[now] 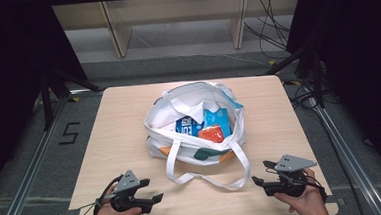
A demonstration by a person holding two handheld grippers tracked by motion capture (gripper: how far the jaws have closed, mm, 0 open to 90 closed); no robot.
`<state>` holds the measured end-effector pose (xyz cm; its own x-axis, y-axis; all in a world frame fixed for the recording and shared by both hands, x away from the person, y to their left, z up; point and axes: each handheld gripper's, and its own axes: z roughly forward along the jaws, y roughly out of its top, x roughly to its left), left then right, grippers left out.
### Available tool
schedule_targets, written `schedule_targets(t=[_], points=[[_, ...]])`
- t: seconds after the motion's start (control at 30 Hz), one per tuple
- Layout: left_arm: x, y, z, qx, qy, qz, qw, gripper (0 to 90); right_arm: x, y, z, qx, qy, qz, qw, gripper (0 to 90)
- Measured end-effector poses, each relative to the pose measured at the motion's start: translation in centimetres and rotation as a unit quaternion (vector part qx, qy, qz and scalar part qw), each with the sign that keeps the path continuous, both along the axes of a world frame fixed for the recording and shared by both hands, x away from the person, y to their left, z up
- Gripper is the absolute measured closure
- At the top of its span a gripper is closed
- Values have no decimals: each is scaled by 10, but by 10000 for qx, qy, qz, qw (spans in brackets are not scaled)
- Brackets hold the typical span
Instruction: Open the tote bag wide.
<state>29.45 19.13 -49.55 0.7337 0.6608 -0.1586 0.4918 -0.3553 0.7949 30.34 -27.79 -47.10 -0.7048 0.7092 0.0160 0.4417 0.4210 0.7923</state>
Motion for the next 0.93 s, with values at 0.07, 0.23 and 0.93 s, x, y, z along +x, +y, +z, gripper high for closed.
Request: schedule_targets(t=[0.07,0.23,0.93], points=[[-3,-1,0,-91,45,60,9999,269,-1,-1,-2,-33,-69,28,10000,316],[-8,-1,-1,-22,-60,38,10000,267,-10,-2,-7,-45,32,-25,10000,311],[-8,4,-4,180,-55,56,9998,263,-20,1,-16,-162,92,130,9997,297]])
